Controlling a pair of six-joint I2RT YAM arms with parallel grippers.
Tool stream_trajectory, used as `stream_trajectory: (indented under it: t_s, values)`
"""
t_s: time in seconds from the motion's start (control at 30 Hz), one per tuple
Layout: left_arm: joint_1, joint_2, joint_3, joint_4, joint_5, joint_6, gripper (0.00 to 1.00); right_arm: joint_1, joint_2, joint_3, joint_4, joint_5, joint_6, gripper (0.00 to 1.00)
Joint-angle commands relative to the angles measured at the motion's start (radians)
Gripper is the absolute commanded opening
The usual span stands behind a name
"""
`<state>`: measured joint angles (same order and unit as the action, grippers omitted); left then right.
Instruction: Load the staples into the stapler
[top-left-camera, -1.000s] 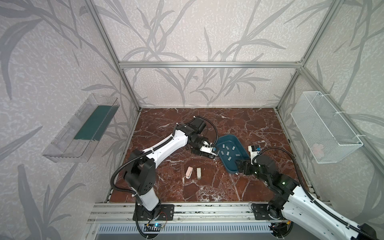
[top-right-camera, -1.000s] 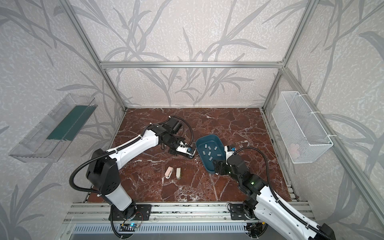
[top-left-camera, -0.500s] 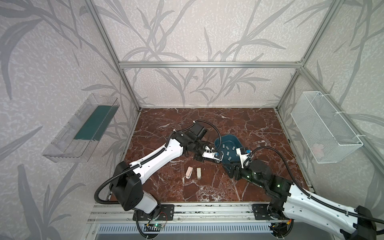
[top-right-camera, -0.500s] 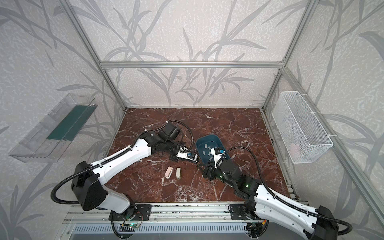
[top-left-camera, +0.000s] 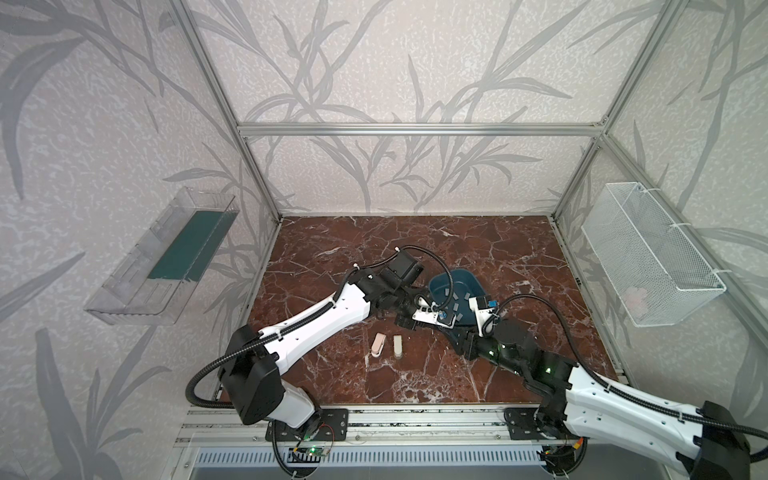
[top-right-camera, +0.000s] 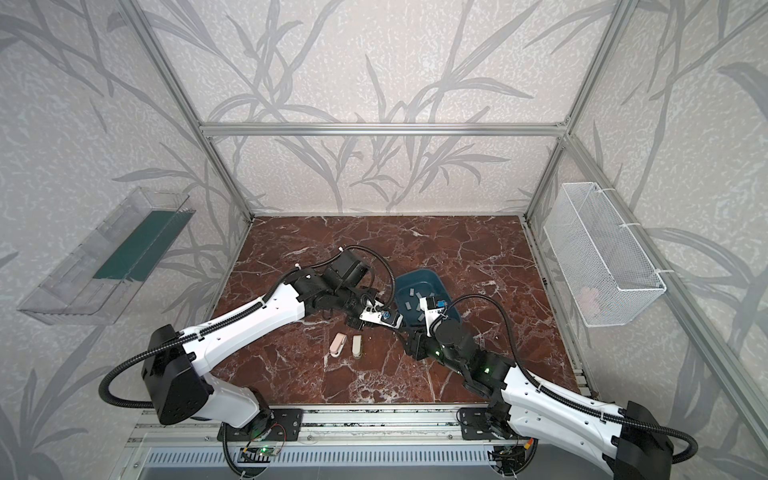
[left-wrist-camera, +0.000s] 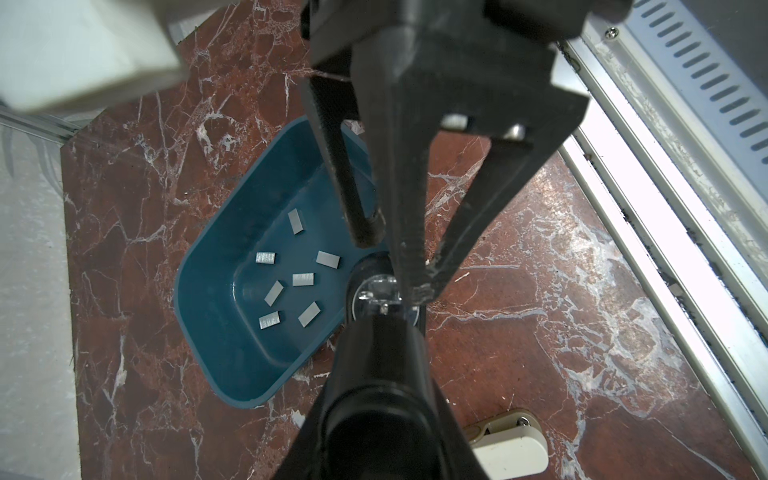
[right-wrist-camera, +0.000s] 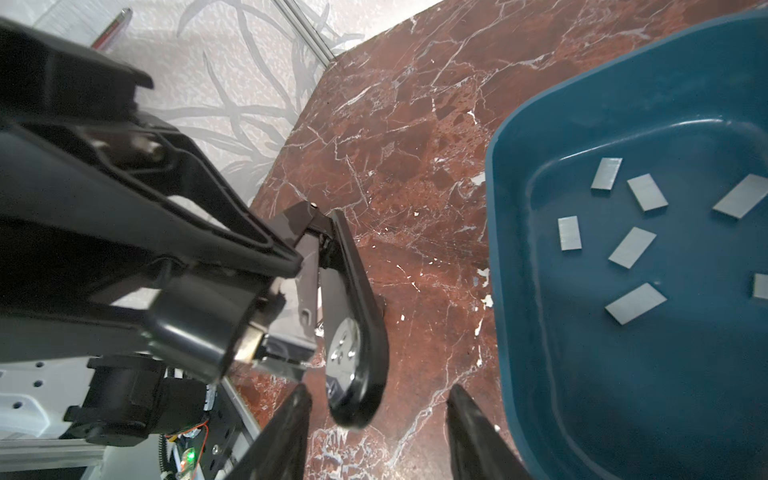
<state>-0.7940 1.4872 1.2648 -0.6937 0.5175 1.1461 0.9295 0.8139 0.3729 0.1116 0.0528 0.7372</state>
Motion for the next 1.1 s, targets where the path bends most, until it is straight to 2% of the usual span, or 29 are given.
stream_trajectory:
  t_s: [0.0,0.17,0.33,0.57,0.67,0.77,0.9,1.07]
  values:
    - [-0.005,-0.059,0.008,0.037,0.032,-0.015,0.00,0.006,0.011,-0.009,0.047,0.026,0.023,0.44]
    - [-0.006,-0.094,-0.004,0.017,0.099,0.019,0.00,0.006,-0.004,-0.033,0.051,0.079,0.031,0.31]
    - [-0.004,-0.117,-0.008,-0.055,0.200,0.103,0.00,0.005,-0.005,-0.037,0.051,0.088,0.032,0.23]
    - [0.000,-0.130,-0.011,-0.089,0.247,0.132,0.00,-0.004,0.013,-0.044,0.069,0.079,0.051,0.05]
    - [0.029,-0.142,-0.008,-0.069,0.285,0.108,0.00,-0.012,0.014,-0.049,0.063,0.087,0.060,0.03]
    - [0.101,-0.181,-0.022,0.010,0.383,0.037,0.00,-0.031,0.023,-0.058,0.065,0.090,0.063,0.06]
    - [0.175,-0.251,-0.082,0.170,0.490,-0.080,0.00,-0.063,0.044,-0.076,0.113,0.048,0.037,0.22]
    - [0.195,-0.260,-0.096,0.198,0.512,-0.097,0.00,-0.063,0.066,-0.023,0.088,0.002,-0.065,0.44]
